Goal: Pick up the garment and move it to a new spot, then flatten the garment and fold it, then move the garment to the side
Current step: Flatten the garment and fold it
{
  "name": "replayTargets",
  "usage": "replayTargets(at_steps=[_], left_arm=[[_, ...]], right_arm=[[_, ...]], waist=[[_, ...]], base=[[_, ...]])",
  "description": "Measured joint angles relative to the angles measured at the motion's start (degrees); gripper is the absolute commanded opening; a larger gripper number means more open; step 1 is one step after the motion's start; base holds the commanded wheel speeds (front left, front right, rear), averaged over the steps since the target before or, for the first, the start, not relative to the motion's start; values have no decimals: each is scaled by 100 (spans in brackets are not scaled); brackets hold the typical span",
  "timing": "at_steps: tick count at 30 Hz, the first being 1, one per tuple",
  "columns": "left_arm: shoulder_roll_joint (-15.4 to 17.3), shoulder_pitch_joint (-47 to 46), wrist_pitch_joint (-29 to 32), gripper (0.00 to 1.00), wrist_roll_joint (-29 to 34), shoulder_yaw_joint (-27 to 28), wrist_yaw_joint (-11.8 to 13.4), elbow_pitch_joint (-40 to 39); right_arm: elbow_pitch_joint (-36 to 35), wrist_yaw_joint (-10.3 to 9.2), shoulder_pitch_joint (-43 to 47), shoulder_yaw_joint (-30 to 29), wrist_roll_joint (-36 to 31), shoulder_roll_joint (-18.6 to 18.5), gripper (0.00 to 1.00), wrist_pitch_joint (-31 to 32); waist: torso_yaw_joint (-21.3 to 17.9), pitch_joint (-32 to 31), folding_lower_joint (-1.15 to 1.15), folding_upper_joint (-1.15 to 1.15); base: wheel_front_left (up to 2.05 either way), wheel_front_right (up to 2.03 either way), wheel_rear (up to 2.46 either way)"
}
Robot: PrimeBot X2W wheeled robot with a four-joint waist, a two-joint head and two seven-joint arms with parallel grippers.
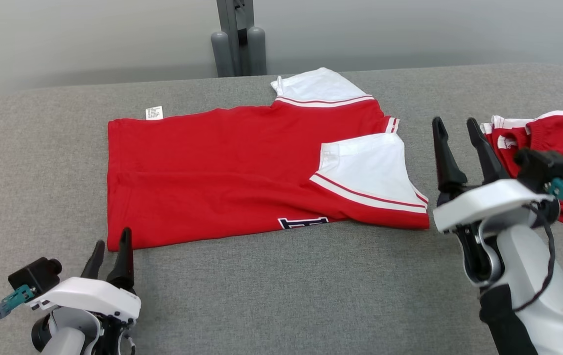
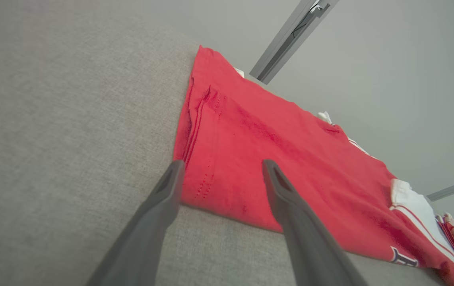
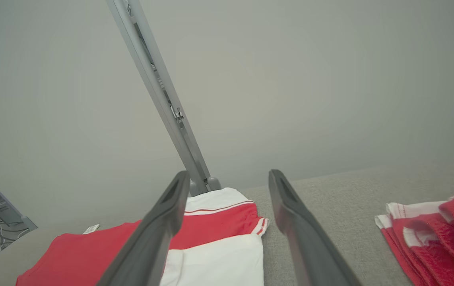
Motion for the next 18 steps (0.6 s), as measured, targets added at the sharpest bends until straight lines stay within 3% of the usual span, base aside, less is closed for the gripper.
replayTargets(at_steps=[8,15,18], left_arm=[[-22,228,530,100,-193,41,465,-189],[-96,201,873,100,-661,349,632,-197],[-132,113,913,76,-793,430,627,-127]], right_arm=[[-725,0,947,-220,-277,3,100,13],[-1269,0,1300,-223,-330,5,100,280],[-1405,0,1365,-233,-349,5,100,390]], waist=[[-61,-39,0,0],[-216,72,0,0],[-268,108,0,0]], base=[[0,0,0],[0,0,0],[0,0,0]])
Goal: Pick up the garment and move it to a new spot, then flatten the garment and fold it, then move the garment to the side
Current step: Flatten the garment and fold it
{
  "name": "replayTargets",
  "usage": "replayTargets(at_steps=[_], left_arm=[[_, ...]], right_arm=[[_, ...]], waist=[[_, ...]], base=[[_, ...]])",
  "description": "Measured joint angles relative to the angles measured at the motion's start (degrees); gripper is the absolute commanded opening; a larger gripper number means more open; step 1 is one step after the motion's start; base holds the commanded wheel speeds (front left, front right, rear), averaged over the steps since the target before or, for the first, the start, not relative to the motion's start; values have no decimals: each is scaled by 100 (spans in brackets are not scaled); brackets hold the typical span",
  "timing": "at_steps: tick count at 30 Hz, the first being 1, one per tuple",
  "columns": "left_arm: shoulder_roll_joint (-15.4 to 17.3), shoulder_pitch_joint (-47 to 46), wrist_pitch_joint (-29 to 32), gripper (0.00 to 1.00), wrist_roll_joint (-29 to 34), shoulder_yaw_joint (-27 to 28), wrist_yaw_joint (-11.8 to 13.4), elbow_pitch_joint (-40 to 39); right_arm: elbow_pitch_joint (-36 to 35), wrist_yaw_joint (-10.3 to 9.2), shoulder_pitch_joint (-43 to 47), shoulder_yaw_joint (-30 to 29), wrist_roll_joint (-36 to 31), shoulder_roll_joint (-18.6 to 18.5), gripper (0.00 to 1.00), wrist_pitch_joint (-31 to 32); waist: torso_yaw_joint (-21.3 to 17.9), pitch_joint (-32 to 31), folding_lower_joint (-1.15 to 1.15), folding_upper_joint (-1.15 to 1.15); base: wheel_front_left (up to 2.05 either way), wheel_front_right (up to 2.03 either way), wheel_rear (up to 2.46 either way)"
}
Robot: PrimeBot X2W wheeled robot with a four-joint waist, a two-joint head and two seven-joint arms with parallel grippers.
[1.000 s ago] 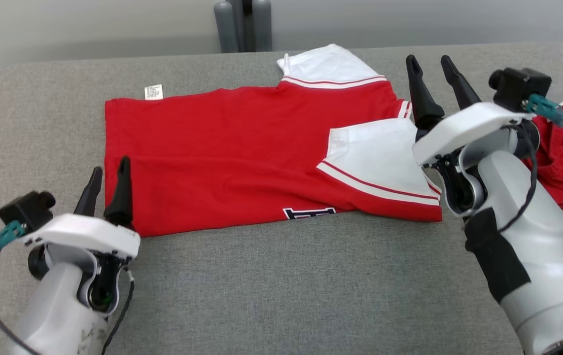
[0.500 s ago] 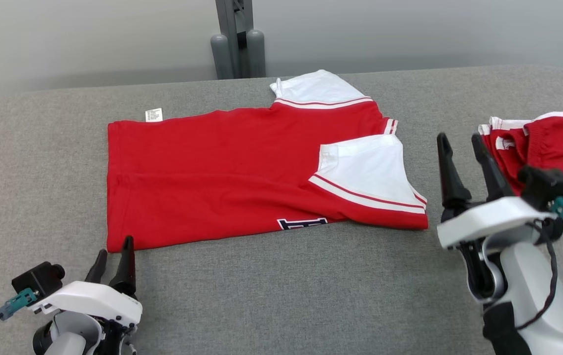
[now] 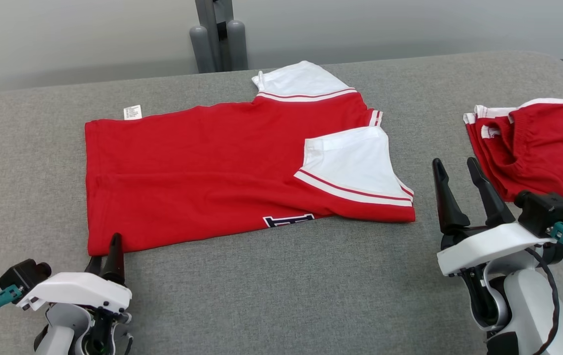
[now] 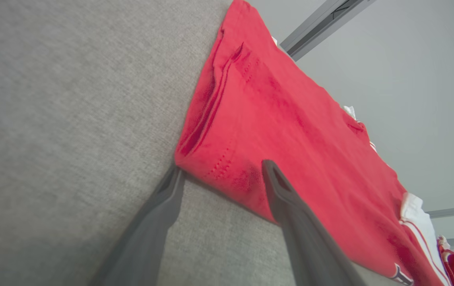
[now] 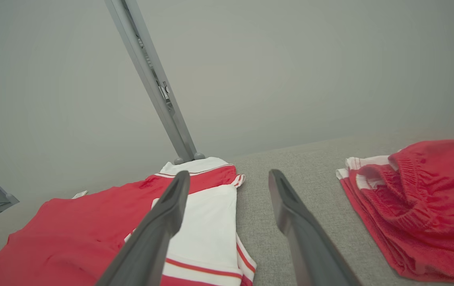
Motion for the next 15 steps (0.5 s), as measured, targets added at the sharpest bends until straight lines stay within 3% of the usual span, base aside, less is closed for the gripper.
replayTargets(at_steps=[1,2,4,15], left_arm=[[-9,-40,-1,47,-2,13,0,30],[-20,-75,-4,37,-10,18,-3,59],[-42,-122,-58,0,-18,21,-41,99],[-115,-52,-415,0,66,-71,-245,-102]], right_arm=[[-30,0,24,-3,-1,1,100,24],[-57,0,49,-7,-14,1,100,58],[-75,0,83,-42,-16,0,100,168],[488,0,335,-169,-107,0,100,1044]], waist=[[-13,9,0,0],[-24,17,0,0],[-35,30,0,0],[165,2,0,0]], base=[[0,0,0],[0,0,0],[0,0,0],[0,0,0]])
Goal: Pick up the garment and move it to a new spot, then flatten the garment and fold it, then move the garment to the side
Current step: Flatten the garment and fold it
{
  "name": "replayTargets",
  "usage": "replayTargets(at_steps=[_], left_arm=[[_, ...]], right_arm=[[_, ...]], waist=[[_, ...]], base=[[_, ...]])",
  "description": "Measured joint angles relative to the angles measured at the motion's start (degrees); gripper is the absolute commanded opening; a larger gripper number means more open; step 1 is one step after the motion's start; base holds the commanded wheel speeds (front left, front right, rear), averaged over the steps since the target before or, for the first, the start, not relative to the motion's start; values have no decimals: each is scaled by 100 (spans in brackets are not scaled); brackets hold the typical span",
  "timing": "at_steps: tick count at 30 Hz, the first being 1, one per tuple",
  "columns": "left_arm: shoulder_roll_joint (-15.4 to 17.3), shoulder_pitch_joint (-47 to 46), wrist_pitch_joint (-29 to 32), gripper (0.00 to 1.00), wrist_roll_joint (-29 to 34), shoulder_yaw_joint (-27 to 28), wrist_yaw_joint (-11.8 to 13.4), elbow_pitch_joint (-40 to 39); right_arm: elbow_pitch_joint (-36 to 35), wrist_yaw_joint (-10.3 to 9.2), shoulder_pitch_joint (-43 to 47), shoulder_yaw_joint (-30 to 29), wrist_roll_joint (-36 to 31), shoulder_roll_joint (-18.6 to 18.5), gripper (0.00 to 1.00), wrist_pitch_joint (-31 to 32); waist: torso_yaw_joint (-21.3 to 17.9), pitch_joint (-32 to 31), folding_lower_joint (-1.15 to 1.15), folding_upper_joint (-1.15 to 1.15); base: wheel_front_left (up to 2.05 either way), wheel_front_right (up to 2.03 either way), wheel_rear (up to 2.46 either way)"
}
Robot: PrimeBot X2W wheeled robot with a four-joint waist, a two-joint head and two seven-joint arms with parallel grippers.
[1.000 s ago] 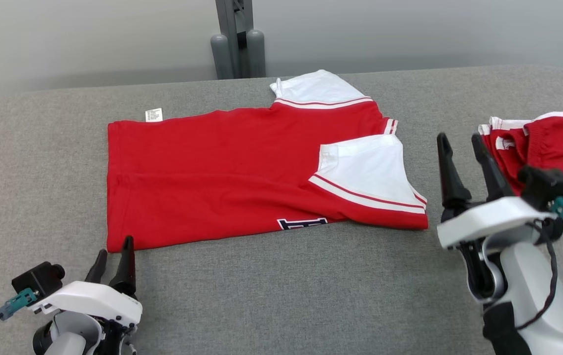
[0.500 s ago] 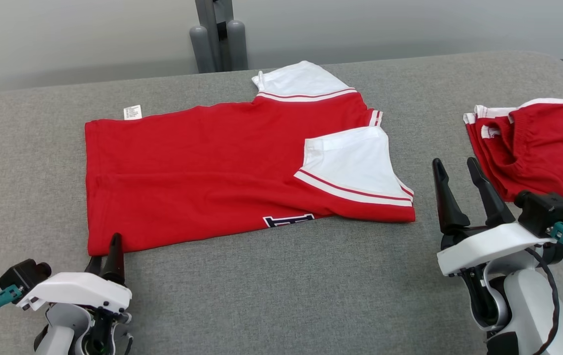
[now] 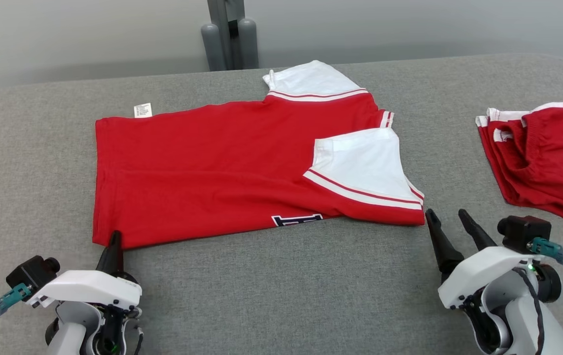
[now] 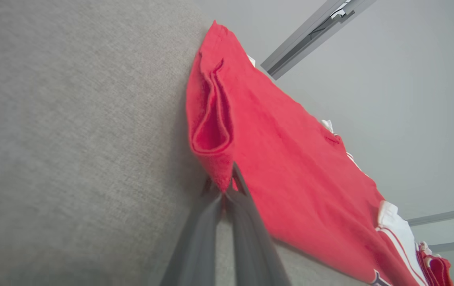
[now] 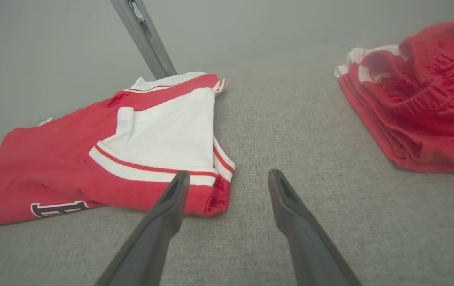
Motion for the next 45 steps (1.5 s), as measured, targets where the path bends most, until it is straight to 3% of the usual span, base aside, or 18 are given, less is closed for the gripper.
replayTargets(at_steps=[5,17,18,19,20,22,23,34,39,45], left_arm=[[-13,114,2,0,5,-44,-25,-216],[-70,171,78,0,91,-200,78,-457],[-70,171,78,0,91,-200,78,-457],[-71,169,78,0,97,-208,86,-470],[-71,166,78,0,99,-218,86,-481],[-70,162,78,0,109,-223,88,-500],[-68,159,78,0,122,-227,93,-505],[45,285,-16,0,144,-233,-14,-822],[193,661,1,0,164,-290,-149,-1306],[278,1447,69,0,82,-292,-87,-2134]], right_arm=[[358,0,-6,79,103,2,100,174],[1608,0,-836,445,1167,0,100,-7],[1608,0,-836,445,1167,0,87,-7],[1718,0,-933,492,1196,1,63,-69],[1812,0,-1021,537,1254,0,46,-127],[1994,0,-1181,636,1368,0,27,-240],[2075,0,-1245,705,1402,-1,1,-282],[2100,0,-1451,920,1878,-144,0,-332],[1544,0,-1091,821,2071,-508,0,-20],[446,2,-329,511,2046,-937,0,536]], waist=[[159,-14,0,0],[372,101,0,0],[372,101,0,0],[378,115,0,0],[384,127,0,0],[391,142,0,0],[392,142,0,0],[345,22,0,0],[301,-69,0,0],[187,-143,0,0]], base=[[0,0,0],[0,0,0],[0,0,0],[0,0,0],[0,0,0],[0,0,0],[0,0,0],[0,0,0],[0,0,0],[0,0,0]])
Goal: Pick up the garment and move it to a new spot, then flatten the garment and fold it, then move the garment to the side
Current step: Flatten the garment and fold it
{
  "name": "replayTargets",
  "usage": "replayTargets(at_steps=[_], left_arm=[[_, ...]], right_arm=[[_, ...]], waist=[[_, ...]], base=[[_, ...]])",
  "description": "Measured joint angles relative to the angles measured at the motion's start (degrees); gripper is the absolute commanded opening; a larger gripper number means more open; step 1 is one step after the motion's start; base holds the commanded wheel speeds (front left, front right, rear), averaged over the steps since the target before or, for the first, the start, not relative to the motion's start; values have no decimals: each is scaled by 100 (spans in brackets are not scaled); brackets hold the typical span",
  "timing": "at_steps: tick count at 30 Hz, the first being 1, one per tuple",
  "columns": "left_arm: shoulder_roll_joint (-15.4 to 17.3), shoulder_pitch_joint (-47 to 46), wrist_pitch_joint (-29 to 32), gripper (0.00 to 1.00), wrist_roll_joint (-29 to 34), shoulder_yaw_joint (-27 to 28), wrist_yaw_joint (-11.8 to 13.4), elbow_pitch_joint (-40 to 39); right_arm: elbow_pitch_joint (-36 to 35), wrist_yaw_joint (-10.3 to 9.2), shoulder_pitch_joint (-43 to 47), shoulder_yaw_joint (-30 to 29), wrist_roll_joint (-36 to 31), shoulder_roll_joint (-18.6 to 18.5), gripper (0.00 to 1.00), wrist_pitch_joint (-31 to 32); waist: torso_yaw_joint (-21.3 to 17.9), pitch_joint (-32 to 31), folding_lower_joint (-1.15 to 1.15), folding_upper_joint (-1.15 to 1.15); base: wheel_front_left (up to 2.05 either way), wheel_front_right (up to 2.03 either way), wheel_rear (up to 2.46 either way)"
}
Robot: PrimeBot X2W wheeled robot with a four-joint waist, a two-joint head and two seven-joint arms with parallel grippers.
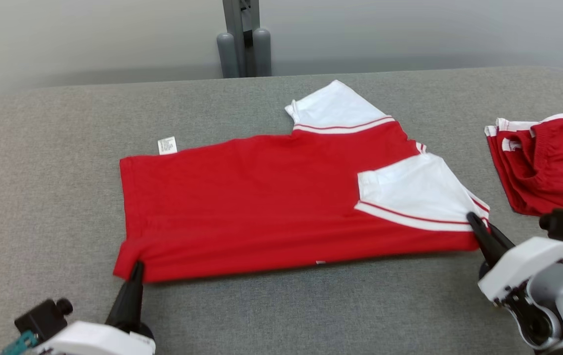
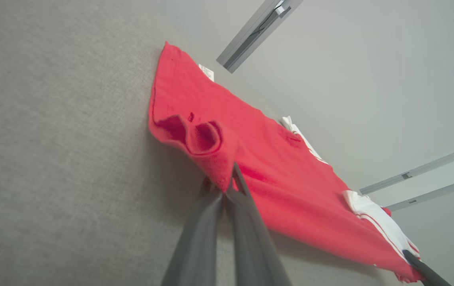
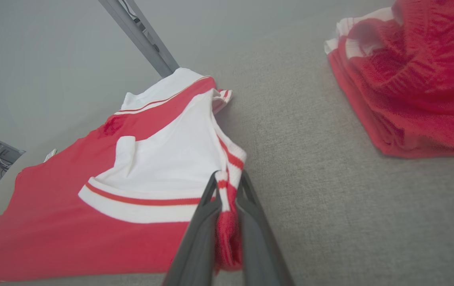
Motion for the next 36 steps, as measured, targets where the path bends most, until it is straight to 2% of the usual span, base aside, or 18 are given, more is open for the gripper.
replayTargets(at_steps=[4,8,15,16,17,18,19,20,21,22,25,30,36], left_arm=[[1,616,27,0,-83,3,189,-517],[-64,1066,45,0,-153,-11,335,-784],[-127,1176,-54,0,-108,-47,449,-577],[-133,1168,-60,7,-78,-69,452,-528],[-137,1154,-70,27,-68,-82,458,-479],[-146,1140,-77,89,-55,-89,458,-439],[-152,1130,-85,100,-40,-93,468,-404],[-152,1127,-102,100,-37,-96,480,-372],[-138,1127,-107,100,-21,-96,489,-337],[-119,1127,-118,100,11,-92,502,-318],[-15,1127,-154,100,96,-58,559,-315],[350,1042,-205,100,396,27,755,-549],[907,382,246,100,858,-126,869,-713]], right_arm=[[-838,1,706,-405,-229,-37,0,387],[-1494,0,1364,-880,-470,265,0,742],[-1867,-1,1845,-1316,-854,792,0,1065],[-1864,-1,1852,-1338,-895,823,0,1065],[-1853,0,1854,-1365,-925,849,0,1065],[-1829,0,1854,-1395,-955,871,14,1057],[-1802,0,1854,-1405,-970,884,35,1045],[-1783,-1,1854,-1408,-999,895,47,1037],[-1760,-2,1856,-1417,-1002,903,79,1009],[-1752,-2,1865,-1432,-1014,907,100,983],[-1742,-2,1906,-1544,-1114,922,100,884],[-1960,-2,1928,-1867,-1327,927,100,731],[-2382,-2,1691,-1839,-1612,896,100,722]], waist=[[-71,5,0,0],[-85,32,0,0],[-49,20,0,0],[-48,11,0,0],[-48,1,0,0],[-49,-10,0,0],[-51,-22,0,0],[-54,-35,0,0],[-58,-48,0,0],[-65,-60,0,0],[-94,-96,0,0],[-161,-166,0,0],[-199,-220,0,0]], base=[[0,0,0],[0,0,0],[0,0,0],[0,0,0],[0,0,0],[0,0,0],[0,0,0],[0,0,0],[0,0,0],[0,0,0],[0,0,0],[0,0,0],[0,0,0]])
